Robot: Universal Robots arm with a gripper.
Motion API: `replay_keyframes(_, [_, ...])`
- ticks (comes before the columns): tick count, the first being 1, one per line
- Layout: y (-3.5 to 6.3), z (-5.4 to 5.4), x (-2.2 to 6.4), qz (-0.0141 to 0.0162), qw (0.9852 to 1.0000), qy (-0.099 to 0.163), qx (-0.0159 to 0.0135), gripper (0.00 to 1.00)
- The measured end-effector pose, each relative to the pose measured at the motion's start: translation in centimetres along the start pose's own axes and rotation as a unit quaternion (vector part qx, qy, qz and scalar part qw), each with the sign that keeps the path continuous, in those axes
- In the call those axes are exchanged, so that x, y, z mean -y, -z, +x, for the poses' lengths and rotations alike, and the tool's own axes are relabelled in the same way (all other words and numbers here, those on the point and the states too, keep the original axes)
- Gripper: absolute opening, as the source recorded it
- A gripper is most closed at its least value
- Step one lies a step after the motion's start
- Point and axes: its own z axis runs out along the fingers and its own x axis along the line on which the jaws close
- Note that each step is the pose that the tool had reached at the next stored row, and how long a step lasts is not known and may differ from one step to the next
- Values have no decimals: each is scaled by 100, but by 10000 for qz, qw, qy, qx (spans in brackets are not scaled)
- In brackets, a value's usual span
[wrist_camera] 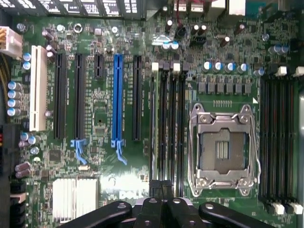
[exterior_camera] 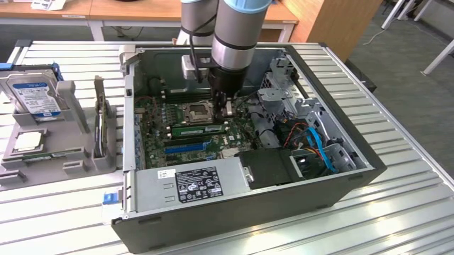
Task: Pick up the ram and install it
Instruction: 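Press down the ram until it locks into place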
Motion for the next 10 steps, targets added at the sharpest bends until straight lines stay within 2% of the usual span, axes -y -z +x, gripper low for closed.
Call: replay_keyframes(10, [-3,1,-181,22,10000,0,0,10])
